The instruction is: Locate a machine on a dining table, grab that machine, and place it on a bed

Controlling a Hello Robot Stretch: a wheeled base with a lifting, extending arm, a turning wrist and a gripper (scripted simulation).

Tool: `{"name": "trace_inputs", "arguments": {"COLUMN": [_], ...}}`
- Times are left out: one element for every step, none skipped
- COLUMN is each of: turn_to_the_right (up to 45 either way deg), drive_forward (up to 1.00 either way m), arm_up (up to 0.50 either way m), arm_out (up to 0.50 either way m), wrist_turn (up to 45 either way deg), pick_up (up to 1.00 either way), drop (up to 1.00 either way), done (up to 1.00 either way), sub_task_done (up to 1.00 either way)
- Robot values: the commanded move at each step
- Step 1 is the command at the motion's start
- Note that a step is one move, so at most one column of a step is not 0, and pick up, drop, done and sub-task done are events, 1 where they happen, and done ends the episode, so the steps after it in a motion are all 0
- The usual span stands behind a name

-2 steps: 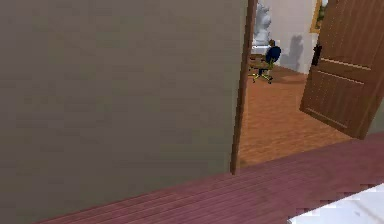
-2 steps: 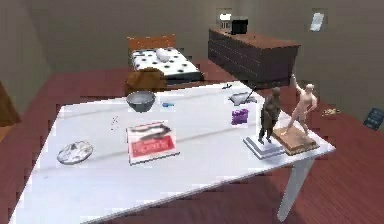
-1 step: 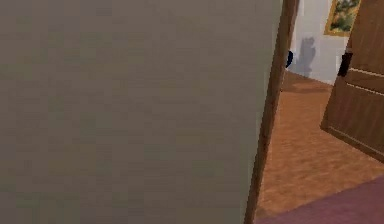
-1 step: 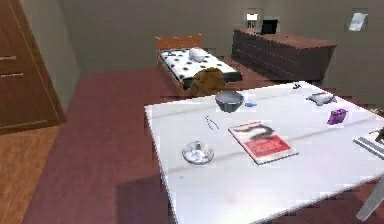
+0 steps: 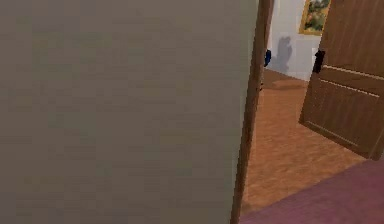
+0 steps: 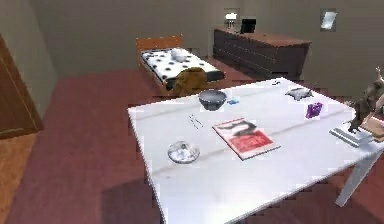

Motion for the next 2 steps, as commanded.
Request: {"name": "trace_inputs", "arguments": {"turn_to_the_right": [0.0, 45.0], "drive_forward": [0.50, 0.00], "arm_up": [0.00, 0.00], "arm_out": [0.00, 0.00], "wrist_turn": [0.0, 0.0], "pick_up": [0.00, 0.00], "drop": [0.00, 0.00], "done": [0.00, 0.00], "sub_task_done": [0.00, 0.00]}}
